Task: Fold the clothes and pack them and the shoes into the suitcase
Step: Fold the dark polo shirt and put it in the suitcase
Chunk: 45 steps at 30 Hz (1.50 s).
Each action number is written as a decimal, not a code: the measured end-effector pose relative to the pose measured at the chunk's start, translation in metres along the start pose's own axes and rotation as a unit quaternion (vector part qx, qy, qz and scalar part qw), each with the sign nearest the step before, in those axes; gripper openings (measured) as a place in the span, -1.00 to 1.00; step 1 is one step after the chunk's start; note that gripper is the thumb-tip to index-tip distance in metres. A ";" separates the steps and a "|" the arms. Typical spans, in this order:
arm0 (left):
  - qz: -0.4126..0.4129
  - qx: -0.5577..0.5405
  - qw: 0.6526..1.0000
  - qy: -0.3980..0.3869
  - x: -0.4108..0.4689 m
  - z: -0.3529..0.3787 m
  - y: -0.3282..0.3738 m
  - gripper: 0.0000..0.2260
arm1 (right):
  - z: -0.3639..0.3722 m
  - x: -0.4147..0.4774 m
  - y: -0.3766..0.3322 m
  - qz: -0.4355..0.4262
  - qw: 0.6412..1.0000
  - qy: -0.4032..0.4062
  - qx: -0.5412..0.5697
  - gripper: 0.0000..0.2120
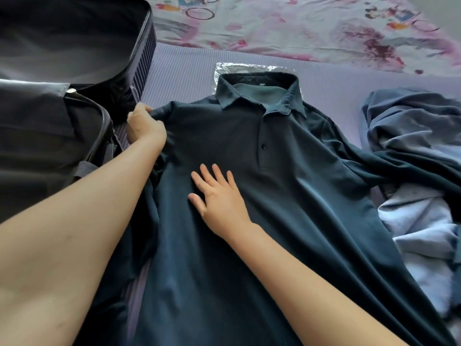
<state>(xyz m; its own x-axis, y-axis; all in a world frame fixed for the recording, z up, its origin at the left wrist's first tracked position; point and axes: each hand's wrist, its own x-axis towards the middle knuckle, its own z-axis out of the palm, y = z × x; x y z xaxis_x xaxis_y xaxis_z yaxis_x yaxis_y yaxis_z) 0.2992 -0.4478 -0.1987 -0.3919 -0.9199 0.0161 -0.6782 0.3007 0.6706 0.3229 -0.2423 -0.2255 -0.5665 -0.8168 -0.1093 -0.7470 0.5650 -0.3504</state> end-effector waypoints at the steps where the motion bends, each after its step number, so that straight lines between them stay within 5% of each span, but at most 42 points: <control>1: 0.023 0.024 0.999 -0.014 -0.004 -0.001 0.001 -0.70 | -0.002 -0.001 -0.002 0.000 1.000 0.003 0.016 -0.51; 7: 0.147 -0.029 0.987 -0.064 -0.033 -0.027 0.013 -0.69 | -0.016 -0.054 -0.040 -0.001 0.970 0.114 0.214 -0.66; 13: 0.122 -0.181 0.952 -0.216 -0.079 -0.071 0.000 -0.75 | 0.007 -0.112 -0.109 -0.090 0.970 0.068 0.215 -0.30; 18: 0.105 -0.200 0.945 -0.236 -0.113 -0.108 -0.016 -0.75 | 0.045 -0.142 -0.158 -0.019 0.998 -0.004 0.064 -0.10; 20: 0.096 -0.188 0.945 -0.249 -0.123 -0.116 -0.028 -0.76 | 0.057 -0.146 -0.166 0.002 0.999 0.035 0.037 -0.19; 25: 0.103 -0.179 0.951 -0.232 -0.145 -0.133 -0.054 -0.76 | 0.054 -0.138 -0.161 0.016 0.980 0.188 0.064 -0.79; 28: 0.157 -0.179 0.950 -0.203 -0.149 -0.143 -0.049 -0.75 | 0.019 -0.143 -0.149 0.088 0.931 0.274 0.224 -0.94; 32: 0.154 -0.212 0.935 -0.238 -0.148 -0.144 -0.039 -0.78 | -0.058 -0.148 -0.091 0.203 0.743 0.255 0.585 -0.84; 34: 0.161 -0.199 0.932 -0.256 -0.152 -0.137 -0.039 -0.79 | -0.084 -0.144 -0.047 0.232 0.700 0.259 0.624 -0.77; 38: 0.167 -0.148 0.936 -0.273 -0.163 -0.118 -0.045 -0.78 | -0.073 -0.146 0.037 0.369 0.785 0.266 0.420 -0.71; 40: 0.190 -0.109 0.941 -0.257 -0.165 -0.108 -0.048 -0.72 | -0.068 -0.154 0.062 0.410 0.783 0.300 0.358 -0.64; 43: 0.231 -0.059 0.941 -0.240 -0.160 -0.092 -0.052 -0.66 | -0.076 -0.152 0.077 0.382 0.799 0.326 0.332 -0.70; 45: 0.260 -0.024 0.937 -0.232 -0.152 -0.081 -0.052 -0.63 | -0.080 -0.142 0.080 0.329 0.862 0.279 0.265 -0.63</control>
<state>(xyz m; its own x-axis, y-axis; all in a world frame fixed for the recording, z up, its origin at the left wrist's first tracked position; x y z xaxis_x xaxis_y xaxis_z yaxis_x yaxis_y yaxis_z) 0.4442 -0.3443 -0.1763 -0.8977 -0.4394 0.0328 -0.2960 0.6566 0.6938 0.3159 -0.0713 -0.1640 -0.9968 -0.0726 -0.0339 -0.0197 0.6314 -0.7752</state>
